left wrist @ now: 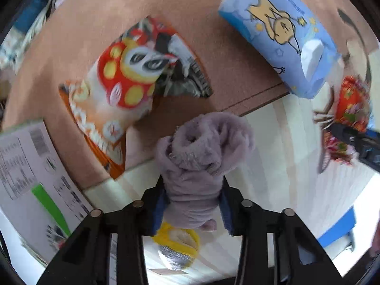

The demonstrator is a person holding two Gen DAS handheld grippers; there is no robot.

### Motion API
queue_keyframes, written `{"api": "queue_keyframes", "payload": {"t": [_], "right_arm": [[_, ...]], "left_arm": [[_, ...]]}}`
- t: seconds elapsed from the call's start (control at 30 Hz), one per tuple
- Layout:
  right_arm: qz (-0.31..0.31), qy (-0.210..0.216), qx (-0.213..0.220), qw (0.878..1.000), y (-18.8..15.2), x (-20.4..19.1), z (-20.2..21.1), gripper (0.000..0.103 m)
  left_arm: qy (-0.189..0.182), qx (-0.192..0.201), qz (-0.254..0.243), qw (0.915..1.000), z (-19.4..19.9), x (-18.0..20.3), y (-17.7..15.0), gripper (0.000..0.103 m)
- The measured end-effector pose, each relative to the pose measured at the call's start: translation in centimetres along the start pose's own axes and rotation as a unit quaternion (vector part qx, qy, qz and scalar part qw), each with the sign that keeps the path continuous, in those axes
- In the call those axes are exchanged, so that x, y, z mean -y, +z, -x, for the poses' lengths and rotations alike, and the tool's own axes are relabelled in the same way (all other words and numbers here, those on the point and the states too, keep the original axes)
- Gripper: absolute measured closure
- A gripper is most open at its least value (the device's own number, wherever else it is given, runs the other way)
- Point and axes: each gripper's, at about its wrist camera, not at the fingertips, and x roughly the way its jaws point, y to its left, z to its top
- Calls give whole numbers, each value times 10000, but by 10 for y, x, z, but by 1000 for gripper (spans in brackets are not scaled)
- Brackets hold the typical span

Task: Organize soft objects
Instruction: 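Grasp red snack bag with right tool while left tool grasps lavender cloth, then place red bag into box with right tool while left tool drops lavender cloth in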

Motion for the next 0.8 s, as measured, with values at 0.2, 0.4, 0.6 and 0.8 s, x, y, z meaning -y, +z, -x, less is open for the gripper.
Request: {"api": "queue_keyframes", "payload": {"t": [0.2,0.4,0.6,0.8], "right_arm": [[-43,100,294,9995,-15,-1,7,55],[488,436,701,9954,-63,-39,51,56],[1441,803,1097,9802,-126,-136,108,56],[2292,1055,1122,9611,-171,-257,144,56]], "left_arm": [[-365,383,536,9972,20,-21,-32,67],[-861,1047,812,9874,78,-58,-63,67],[-1166,1681,1214,9713,149,-128,-117,67],[-1113,1852,2004,9556,169,-242,-169,67]]}}
